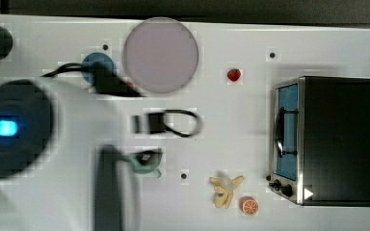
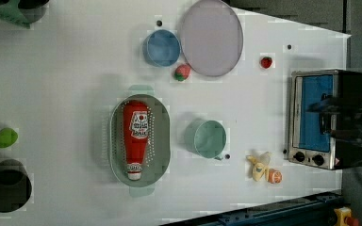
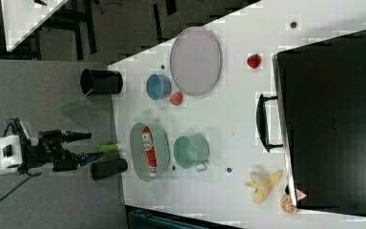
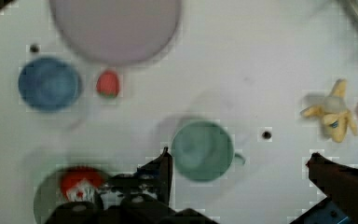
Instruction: Pick ketchup from strainer and place it on the table
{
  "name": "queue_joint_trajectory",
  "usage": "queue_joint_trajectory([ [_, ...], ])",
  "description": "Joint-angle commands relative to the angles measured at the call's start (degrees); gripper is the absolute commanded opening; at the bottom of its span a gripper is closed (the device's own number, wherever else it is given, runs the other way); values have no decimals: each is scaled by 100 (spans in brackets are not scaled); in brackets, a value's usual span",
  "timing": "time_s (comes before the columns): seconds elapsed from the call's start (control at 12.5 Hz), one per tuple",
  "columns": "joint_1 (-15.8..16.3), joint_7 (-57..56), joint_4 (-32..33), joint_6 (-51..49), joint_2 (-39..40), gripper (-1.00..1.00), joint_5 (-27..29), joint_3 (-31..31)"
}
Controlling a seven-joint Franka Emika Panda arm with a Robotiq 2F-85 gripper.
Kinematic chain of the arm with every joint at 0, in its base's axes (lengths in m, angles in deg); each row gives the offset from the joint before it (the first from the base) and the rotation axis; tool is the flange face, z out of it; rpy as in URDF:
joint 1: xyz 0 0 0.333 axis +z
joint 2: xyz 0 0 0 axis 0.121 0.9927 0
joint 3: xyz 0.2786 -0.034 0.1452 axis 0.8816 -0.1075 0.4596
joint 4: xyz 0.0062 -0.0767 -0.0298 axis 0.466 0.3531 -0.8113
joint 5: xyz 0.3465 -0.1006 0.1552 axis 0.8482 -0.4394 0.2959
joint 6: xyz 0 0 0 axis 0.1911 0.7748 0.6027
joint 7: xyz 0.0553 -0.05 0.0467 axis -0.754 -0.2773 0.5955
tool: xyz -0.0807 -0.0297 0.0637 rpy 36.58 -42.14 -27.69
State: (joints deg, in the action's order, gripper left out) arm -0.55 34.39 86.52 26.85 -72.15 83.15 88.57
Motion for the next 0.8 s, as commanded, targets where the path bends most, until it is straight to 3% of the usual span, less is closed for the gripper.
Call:
queue_joint_trajectory([
  [0.08,155,234,-8,105,331,100,31,639],
  [0.48,177,272,258,781,724,100,30,1592],
  [0.8,193,272,1022,1945,1046,100,19,2209],
])
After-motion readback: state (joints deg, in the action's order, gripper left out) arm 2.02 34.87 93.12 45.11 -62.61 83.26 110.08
